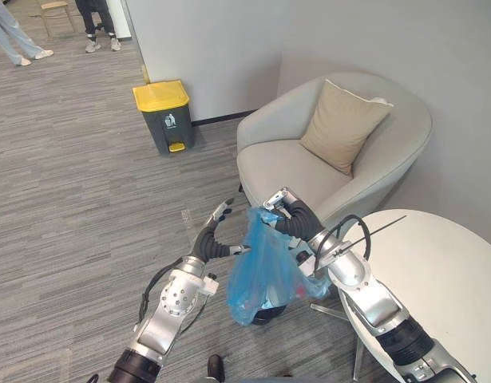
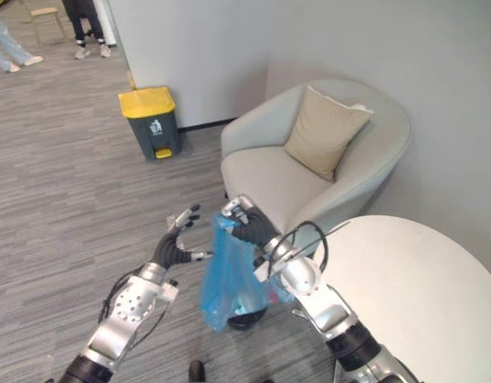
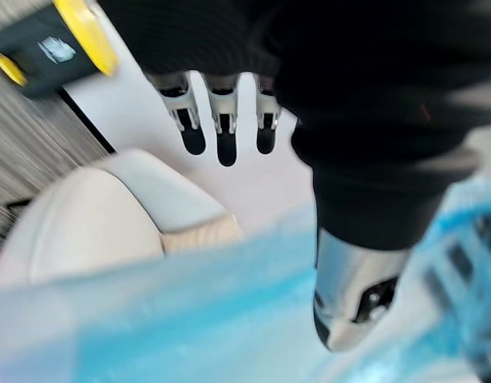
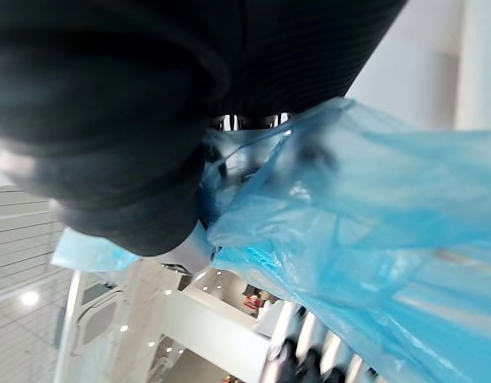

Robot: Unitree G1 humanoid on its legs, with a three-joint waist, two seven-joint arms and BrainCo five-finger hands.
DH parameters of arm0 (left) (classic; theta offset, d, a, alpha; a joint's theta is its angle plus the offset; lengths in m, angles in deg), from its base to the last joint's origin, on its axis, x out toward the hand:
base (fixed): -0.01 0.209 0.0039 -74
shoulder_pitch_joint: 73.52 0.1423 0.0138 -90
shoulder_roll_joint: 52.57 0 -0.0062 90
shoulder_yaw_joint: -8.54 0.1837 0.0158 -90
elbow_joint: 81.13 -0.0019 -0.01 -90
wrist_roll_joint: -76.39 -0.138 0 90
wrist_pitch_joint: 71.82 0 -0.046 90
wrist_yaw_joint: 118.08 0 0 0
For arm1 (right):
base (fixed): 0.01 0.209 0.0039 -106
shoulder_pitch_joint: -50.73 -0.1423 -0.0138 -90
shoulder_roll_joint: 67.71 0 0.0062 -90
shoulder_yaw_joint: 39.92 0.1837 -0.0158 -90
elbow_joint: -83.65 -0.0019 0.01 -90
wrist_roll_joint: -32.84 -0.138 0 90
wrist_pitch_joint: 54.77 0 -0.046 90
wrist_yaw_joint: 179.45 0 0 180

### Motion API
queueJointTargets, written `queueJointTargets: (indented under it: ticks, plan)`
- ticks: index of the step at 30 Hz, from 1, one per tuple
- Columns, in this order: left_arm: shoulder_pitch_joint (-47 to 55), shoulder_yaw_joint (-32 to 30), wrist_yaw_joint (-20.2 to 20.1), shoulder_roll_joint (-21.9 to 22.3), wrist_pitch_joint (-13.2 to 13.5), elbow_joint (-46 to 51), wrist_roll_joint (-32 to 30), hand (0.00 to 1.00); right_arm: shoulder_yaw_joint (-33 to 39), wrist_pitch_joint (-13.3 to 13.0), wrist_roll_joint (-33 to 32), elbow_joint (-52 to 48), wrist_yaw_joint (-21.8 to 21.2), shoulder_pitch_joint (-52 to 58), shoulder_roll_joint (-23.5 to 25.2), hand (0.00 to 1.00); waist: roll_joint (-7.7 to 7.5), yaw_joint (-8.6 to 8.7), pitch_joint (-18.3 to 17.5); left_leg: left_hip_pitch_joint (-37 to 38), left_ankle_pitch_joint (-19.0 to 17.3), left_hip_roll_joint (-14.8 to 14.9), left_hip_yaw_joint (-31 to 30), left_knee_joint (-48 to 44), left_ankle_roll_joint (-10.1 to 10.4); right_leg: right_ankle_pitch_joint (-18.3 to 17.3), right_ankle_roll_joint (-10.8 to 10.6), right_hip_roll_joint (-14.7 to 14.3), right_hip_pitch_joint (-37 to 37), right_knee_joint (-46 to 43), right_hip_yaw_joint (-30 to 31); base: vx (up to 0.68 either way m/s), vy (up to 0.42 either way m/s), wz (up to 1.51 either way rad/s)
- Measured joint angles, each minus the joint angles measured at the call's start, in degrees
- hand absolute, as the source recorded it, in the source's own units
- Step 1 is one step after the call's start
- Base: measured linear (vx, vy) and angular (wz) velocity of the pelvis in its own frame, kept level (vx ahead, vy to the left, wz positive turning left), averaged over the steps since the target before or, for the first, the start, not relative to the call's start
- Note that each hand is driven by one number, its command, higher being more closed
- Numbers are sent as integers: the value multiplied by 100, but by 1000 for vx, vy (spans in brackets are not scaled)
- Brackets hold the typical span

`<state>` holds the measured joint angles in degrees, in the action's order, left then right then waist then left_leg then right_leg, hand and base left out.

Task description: Gather rubbish on tea table into small bin, then transfer packed bag to large trash can.

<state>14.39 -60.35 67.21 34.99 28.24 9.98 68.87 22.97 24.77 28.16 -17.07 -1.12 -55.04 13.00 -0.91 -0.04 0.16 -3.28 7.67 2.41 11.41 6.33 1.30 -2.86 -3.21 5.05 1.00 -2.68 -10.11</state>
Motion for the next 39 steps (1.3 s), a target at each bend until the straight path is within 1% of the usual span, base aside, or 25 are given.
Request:
queueJointTargets:
  ticks: [3,6,10,11,12,16,21,23,25,26,29,30,35,36,39]
  plan:
    - [-30,151,-57,20,0,-29,5,0,-130,-2,-3,-2,-17,-127,64,100,0,5,-12,25,1,2,40,1,0,2,0,0,15,5,62,-15,33,-9]
    - [-77,243,-55,62,-5,-208,3,0,-261,0,-22,-6,-45,-225,129,100,-6,3,-98,22,5,0,53,3,2,6,-3,0,47,5,118,7,24,-8]
    - [-109,259,-54,258,-81,-505,-27,0,-268,0,-41,-18,-72,-249,501,100,-26,3,-187,23,33,6,45,2,-19,23,6,-9,60,0,142,10,7,-2]
    - [-122,258,-53,284,-87,-549,-32,0,-282,0,-44,-18,-73,-268,521,100,-26,3,-187,23,36,7,46,2,-19,27,6,-10,62,0,145,-1,19,-4]
    - [-177,255,-30,378,-102,-734,-133,0,-383,2,-45,-17,-101,-403,611,100,-26,3,-188,24,51,8,43,3,-22,40,4,-11,69,-2,161,-7,17,-4]
    - [-185,245,90,557,-170,-924,-377,0,-546,9,-48,-17,-172,-492,855,100,-33,3,-193,29,69,8,43,3,-22,53,-3,-11,73,-11,177,-7,14,-1]
    - [-185,232,280,681,-225,-1227,-676,0,-737,47,-230,-12,-185,-563,1085,100,-74,-6,-223,31,91,13,51,5,-21,77,-10,-11,89,-26,204,-16,25,-2]
    - [-182,188,393,776,-329,-1434,-840,0,-754,102,-235,17,-182,-564,1283,100,-103,-13,-242,34,92,15,68,6,-19,64,-31,-14,99,-25,240,-20,34,-5]
    - [-171,182,463,856,-348,-1543,-900,0,-785,165,-273,34,-170,-564,1402,100,-115,-18,-250,34,90,14,76,7,-17,56,-21,-13,104,-25,261,-8,18,-2]
    - [-169,213,464,868,-363,-1592,-940,0,-881,175,-305,34,-159,-567,1428,100,-122,-18,-256,33,32,51,75,7,64,64,-16,-7,102,-16,281,0,0,0]
    - [-167,256,472,919,-394,-1876,-1011,0,-1074,203,-345,34,-155,-571,1436,100,-155,-33,-277,30,20,67,71,7,88,80,-10,-9,103,-2,304,0,0,0]
    - [-166,257,476,927,-423,-1946,-1037,100,-1118,209,-413,34,-148,-571,1436,100,-162,-33,-281,29,18,73,68,7,103,81,-10,-15,104,0,312,0,0,0]
    - [-169,268,646,984,-517,-2256,-1038,100,-1180,215,-553,34,-44,-621,1455,100,-167,-33,-285,8,20,117,62,7,131,86,-1,-76,132,15,394,6,-4,-1]
    - [-173,277,699,1034,-545,-2321,-1033,100,-1214,218,-673,34,-32,-690,1456,100,-167,-33,-285,3,24,133,64,6,151,91,6,-96,134,35,416,28,-15,-4]
    - [-175,326,705,1040,-537,-2357,-1016,100,-1237,218,-682,33,-8,-728,1531,100,-173,-31,-288,-23,26,159,67,6,162,118,31,-126,134,97,426,35,-19,-3]
